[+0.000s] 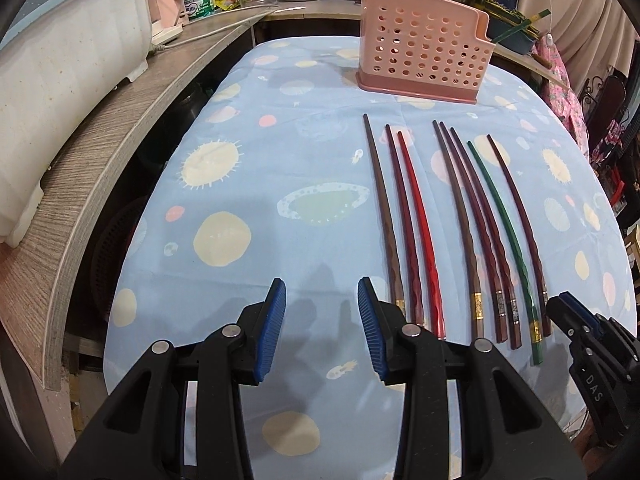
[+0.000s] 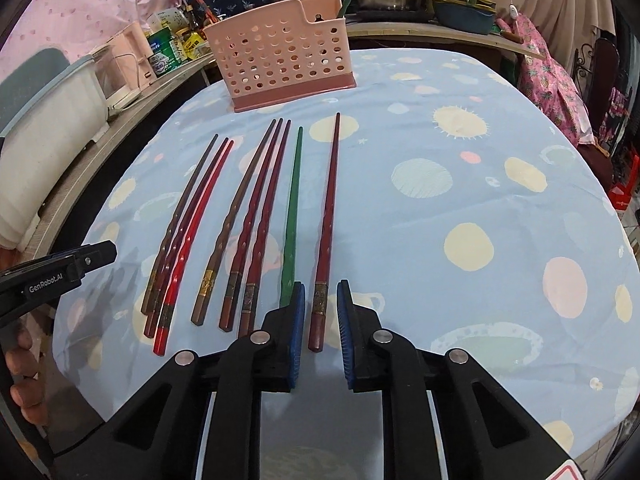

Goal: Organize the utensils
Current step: 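Grasp a brown chopstick with the left tool while the right tool grasps a dark red one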

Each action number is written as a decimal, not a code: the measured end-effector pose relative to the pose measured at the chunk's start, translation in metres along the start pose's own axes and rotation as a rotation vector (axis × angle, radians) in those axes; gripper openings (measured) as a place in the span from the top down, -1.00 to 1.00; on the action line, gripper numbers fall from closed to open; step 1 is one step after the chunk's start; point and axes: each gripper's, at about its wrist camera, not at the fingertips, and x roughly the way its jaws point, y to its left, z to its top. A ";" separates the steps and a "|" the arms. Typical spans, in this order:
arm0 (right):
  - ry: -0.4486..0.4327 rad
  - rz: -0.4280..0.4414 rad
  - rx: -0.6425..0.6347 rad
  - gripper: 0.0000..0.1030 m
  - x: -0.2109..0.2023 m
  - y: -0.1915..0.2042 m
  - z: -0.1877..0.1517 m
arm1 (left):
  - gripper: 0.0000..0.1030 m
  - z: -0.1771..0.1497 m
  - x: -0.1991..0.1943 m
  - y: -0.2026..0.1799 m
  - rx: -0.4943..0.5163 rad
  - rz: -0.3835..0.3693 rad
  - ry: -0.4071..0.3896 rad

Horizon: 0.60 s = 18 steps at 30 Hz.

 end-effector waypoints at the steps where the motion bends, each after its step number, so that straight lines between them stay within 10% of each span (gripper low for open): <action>1: 0.004 -0.003 -0.001 0.75 0.002 0.000 -0.001 | 0.31 -0.001 0.001 0.000 0.002 -0.003 0.005; 18: 0.006 -0.020 0.010 0.86 0.000 -0.009 -0.011 | 0.02 -0.012 0.006 -0.015 0.024 -0.051 0.034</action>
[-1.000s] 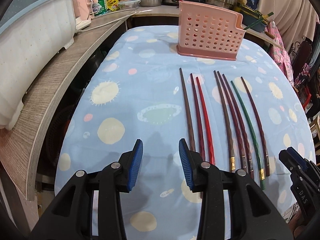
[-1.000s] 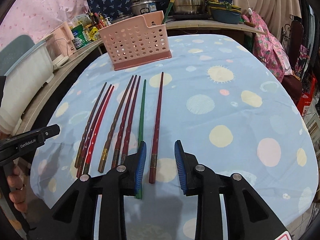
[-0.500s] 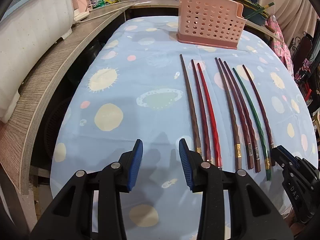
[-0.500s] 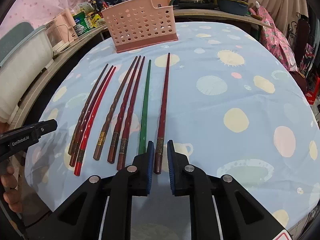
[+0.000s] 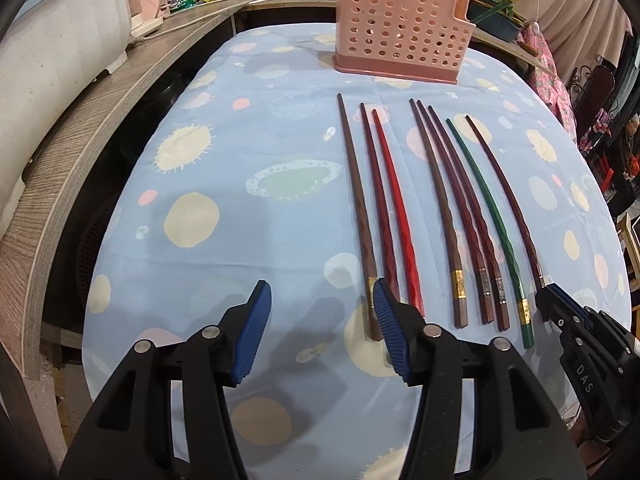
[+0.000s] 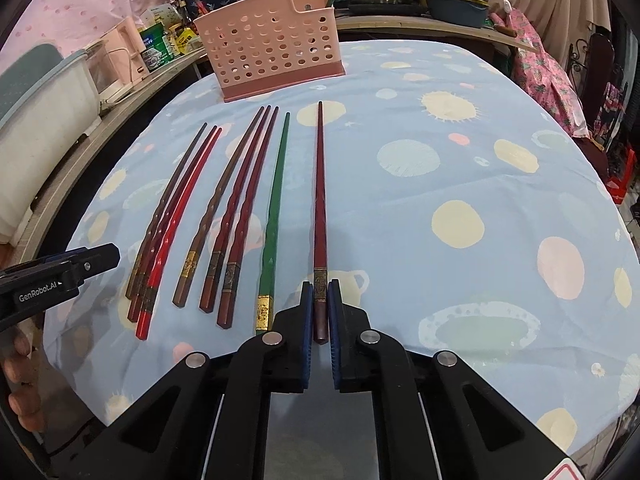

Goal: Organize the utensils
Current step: 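Grasp a brown chopstick with the left tool while the right tool grasps a dark red one, then lift both chopsticks and insert them upright into the pink holder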

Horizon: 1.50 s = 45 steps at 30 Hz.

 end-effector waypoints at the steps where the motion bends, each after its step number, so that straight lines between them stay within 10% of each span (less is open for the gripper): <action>1: 0.000 0.001 0.001 0.86 0.000 0.000 0.000 | 0.02 0.000 0.001 -0.001 0.002 -0.002 0.004; 21: -0.001 0.004 0.004 0.86 0.000 0.000 0.000 | 0.03 -0.005 0.021 -0.005 0.013 0.013 0.033; 31: 0.000 0.001 0.001 0.86 0.000 0.000 0.000 | 0.81 -0.002 0.019 0.000 0.013 0.000 0.034; 45: -0.033 0.000 0.005 0.87 -0.015 0.001 0.008 | 0.86 0.002 0.009 0.004 0.005 -0.009 0.033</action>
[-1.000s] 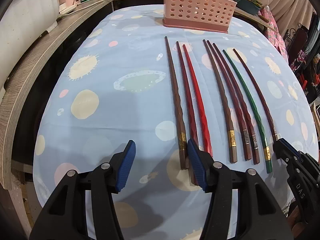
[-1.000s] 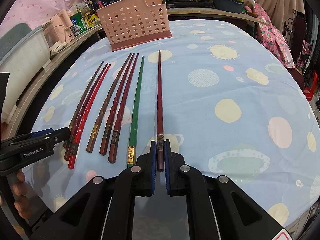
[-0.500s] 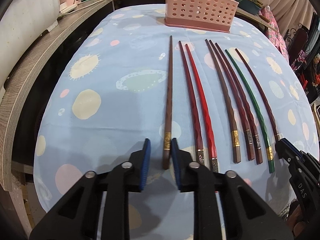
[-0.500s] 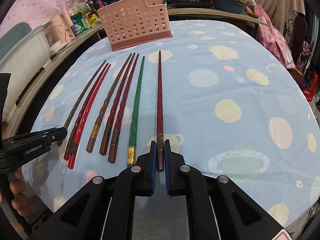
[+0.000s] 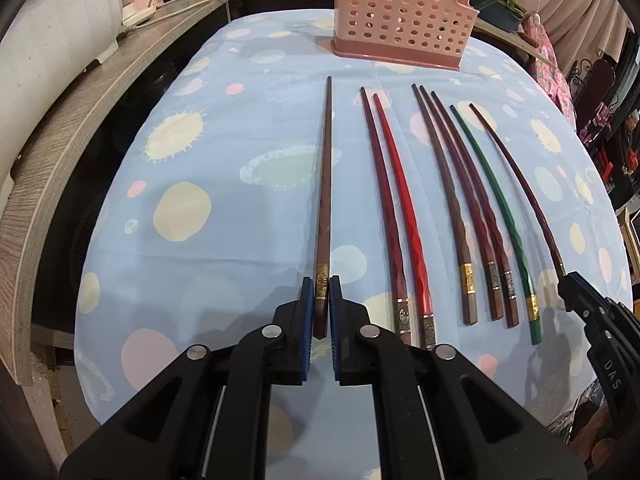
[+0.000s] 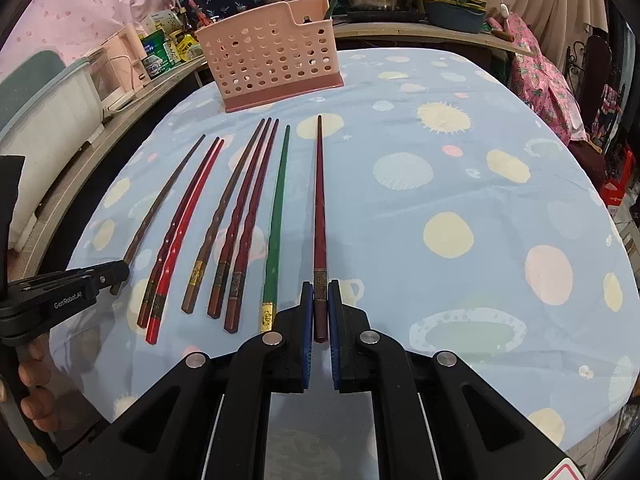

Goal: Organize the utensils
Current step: 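Lift both chopsticks and insert them upright into the pink holder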

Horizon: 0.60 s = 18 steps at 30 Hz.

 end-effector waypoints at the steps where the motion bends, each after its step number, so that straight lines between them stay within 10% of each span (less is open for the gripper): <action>1: -0.008 0.000 0.002 0.87 -0.003 0.000 0.003 | 0.86 0.001 -0.002 0.000 0.001 0.001 -0.005; 18: -0.204 0.017 0.035 0.87 -0.061 -0.011 0.076 | 0.86 0.050 -0.076 0.009 -0.021 -0.025 -0.179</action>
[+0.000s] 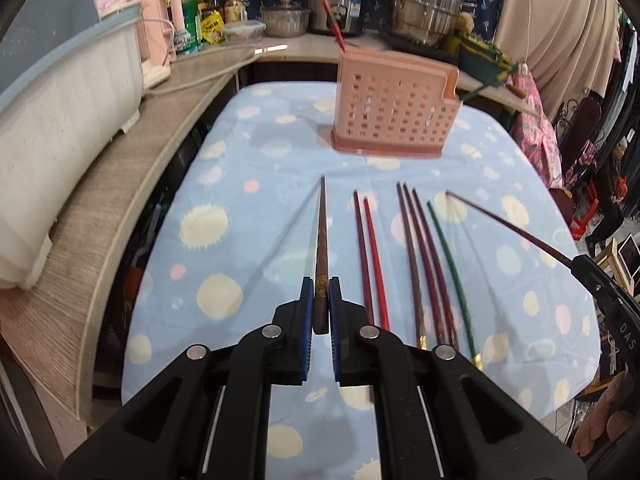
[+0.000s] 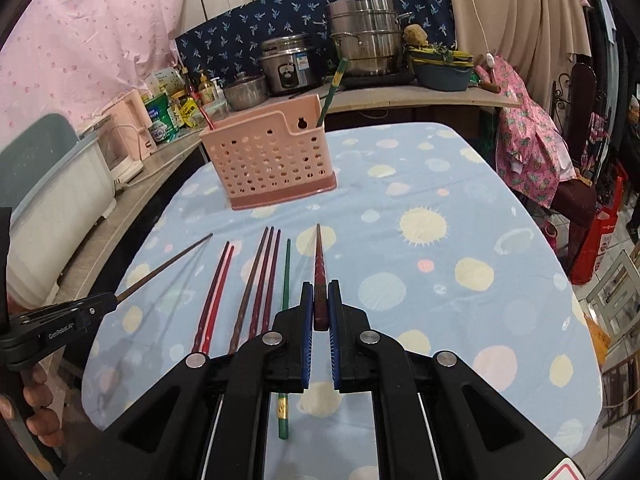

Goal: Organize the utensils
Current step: 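Lift both chopsticks and insert them upright into the pink holder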

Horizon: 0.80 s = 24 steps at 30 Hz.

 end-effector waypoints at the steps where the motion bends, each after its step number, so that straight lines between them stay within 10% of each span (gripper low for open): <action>1: -0.012 0.002 0.004 0.87 -0.001 0.000 0.007 | 0.86 0.007 -0.004 0.000 0.000 0.001 -0.018; 24: -0.242 0.109 0.067 0.87 -0.017 0.001 0.158 | 0.86 0.169 -0.057 0.005 -0.045 -0.097 -0.240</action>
